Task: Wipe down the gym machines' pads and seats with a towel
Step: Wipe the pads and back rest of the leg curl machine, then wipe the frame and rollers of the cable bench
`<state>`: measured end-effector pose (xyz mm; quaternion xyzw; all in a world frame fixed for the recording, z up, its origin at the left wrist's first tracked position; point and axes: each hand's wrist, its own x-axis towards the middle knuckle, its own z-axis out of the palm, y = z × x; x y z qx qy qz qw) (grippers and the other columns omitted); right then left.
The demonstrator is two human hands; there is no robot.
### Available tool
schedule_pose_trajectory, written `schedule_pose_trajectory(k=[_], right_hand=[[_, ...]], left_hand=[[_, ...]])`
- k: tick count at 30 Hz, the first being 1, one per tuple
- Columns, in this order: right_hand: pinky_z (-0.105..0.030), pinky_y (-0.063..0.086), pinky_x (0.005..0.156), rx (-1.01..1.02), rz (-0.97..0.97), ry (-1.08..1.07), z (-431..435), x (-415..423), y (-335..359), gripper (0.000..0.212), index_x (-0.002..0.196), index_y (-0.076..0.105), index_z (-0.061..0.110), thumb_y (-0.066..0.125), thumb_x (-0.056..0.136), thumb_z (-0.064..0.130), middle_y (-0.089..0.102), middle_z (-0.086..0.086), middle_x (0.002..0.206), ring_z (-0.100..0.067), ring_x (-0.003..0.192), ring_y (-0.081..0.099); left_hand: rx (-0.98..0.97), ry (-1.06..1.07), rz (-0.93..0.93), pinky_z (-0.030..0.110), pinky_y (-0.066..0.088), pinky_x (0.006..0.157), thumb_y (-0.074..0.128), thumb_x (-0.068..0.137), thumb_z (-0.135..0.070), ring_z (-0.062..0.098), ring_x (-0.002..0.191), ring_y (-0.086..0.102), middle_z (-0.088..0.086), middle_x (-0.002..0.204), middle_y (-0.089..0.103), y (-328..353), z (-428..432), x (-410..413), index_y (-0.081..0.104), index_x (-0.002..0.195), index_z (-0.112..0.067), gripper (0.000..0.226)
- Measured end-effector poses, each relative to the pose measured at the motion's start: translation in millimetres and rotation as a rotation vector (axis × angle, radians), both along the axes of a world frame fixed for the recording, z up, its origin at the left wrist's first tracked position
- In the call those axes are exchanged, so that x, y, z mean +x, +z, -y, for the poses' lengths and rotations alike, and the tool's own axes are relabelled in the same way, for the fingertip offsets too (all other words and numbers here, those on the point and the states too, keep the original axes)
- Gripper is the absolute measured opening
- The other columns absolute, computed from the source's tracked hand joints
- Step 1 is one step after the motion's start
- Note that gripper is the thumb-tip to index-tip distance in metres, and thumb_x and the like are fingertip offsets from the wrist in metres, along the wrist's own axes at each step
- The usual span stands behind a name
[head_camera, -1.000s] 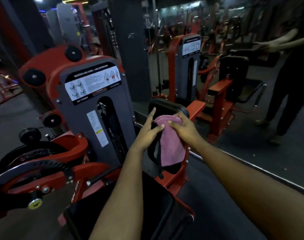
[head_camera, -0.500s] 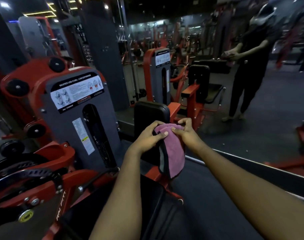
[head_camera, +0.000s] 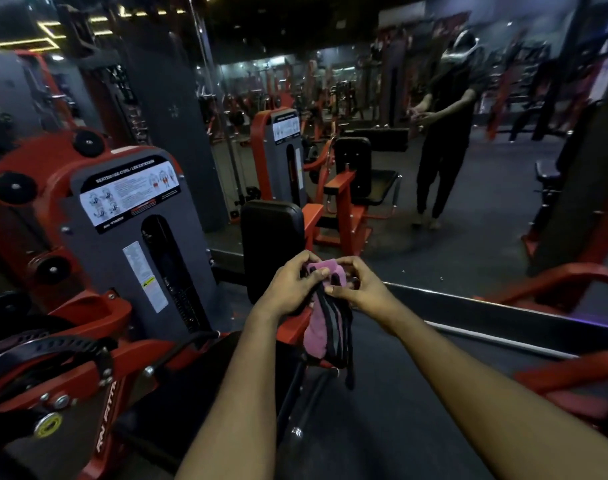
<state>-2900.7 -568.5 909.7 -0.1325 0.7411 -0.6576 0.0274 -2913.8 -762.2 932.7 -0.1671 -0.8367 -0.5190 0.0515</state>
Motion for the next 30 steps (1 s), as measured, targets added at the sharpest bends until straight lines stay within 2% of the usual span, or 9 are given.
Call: schedule_pose_trajectory(k=[4,7,10,15,19,22,24,26,30], right_hand=[[-0.046,0.060,0.091,0.006,-0.054,-0.153,-14.0,29.5,1.3,0.036,0.117,0.065,0.032,0.080,0.087,0.018,0.070,0.006,0.115,-0.021,0.107,0.068],[-0.052,0.059,0.090,0.032,-0.054,-0.302,-22.5,50.0,1.9,0.036,0.113,0.067,0.034,0.067,0.091,0.006,0.070,0.002,0.110,-0.025,0.102,0.069],[-0.042,0.061,0.088,0.045,-0.052,-0.391,-26.7,77.3,1.2,0.033,0.116,0.065,0.032,0.068,0.093,0.009,0.070,0.004,0.111,-0.020,0.104,0.069],[-0.022,0.054,0.094,0.010,-0.023,-0.453,-35.7,132.9,-5.2,0.059,0.133,0.054,0.024,0.084,0.083,0.017,0.067,0.004,0.121,-0.010,0.111,0.065],[-0.029,0.055,0.095,0.014,-0.012,-0.589,-63.2,182.6,-14.5,0.066,0.127,0.058,0.027,0.093,0.072,0.022,0.072,0.002,0.117,-0.015,0.110,0.068],[-0.020,0.052,0.088,0.105,-0.028,-0.745,-93.6,227.6,-17.0,0.051,0.119,0.060,0.023,0.084,0.076,0.010,0.071,0.003,0.112,-0.015,0.104,0.067],[-0.013,0.048,0.081,0.136,-0.009,-0.818,-113.3,260.1,-15.6,0.042,0.117,0.060,0.017,0.072,0.082,-0.003,0.069,0.004,0.107,-0.010,0.097,0.063],[-0.014,0.048,0.079,0.151,0.021,-0.920,-138.4,303.7,-17.4,0.037,0.119,0.057,0.012,0.066,0.086,-0.002,0.067,0.003,0.105,-0.008,0.093,0.061],[-0.023,0.046,0.073,0.117,0.049,-1.035,-174.8,374.6,-14.8,0.026,0.109,0.053,0.011,0.061,0.088,-0.002,0.062,-0.001,0.095,-0.007,0.083,0.056]], left_hand=[[-0.053,-0.062,-0.022,0.041,0.053,0.071,0.065,0.088,-0.052,0.016,0.079,0.064,-0.007,0.088,0.067,3.8,-2.2,12.6,0.063,0.096,-0.032,0.022],[-0.061,-0.116,-0.015,0.043,0.056,0.065,0.066,0.091,-0.049,0.017,0.074,0.064,-0.007,0.090,0.067,7.4,-5.8,25.2,0.063,0.098,-0.032,0.018],[-0.045,-0.208,-0.032,0.029,0.049,0.055,0.068,0.094,-0.041,0.004,0.059,0.055,-0.006,0.085,0.067,5.5,-17.3,39.1,0.063,0.097,-0.031,0.012],[0.072,-0.372,0.067,0.036,0.058,0.057,0.062,0.100,-0.032,0.015,0.064,0.064,-0.006,0.083,0.067,3.1,-55.4,72.3,0.065,0.104,-0.023,0.011],[0.149,-0.560,0.185,0.036,0.059,0.056,0.045,0.107,-0.015,0.026,0.062,0.067,0.010,0.072,0.066,3.2,-99.4,103.9,0.054,0.112,-0.017,0.010],[0.130,-0.687,0.229,0.033,0.055,0.057,0.041,0.105,-0.001,0.026,0.064,0.065,0.017,0.075,0.068,5.8,-135.4,131.1,0.051,0.111,-0.016,0.019],[0.088,-0.713,0.166,0.032,0.052,0.060,0.045,0.098,0.006,0.023,0.066,0.064,0.014,0.076,0.069,6.6,-161.8,147.7,0.055,0.107,-0.018,0.027],[0.052,-0.737,0.071,0.028,0.051,0.064,0.050,0.088,0.009,0.014,0.072,0.061,0.004,0.081,0.069,9.5,-197.1,175.2,0.061,0.104,-0.024,0.038],[-0.108,-0.982,0.077,0.024,0.051,0.094,0.061,0.077,-0.010,0.007,0.103,0.061,-0.003,0.119,0.063,7.6,-253.2,225.9,0.062,0.125,-0.030,0.052]])
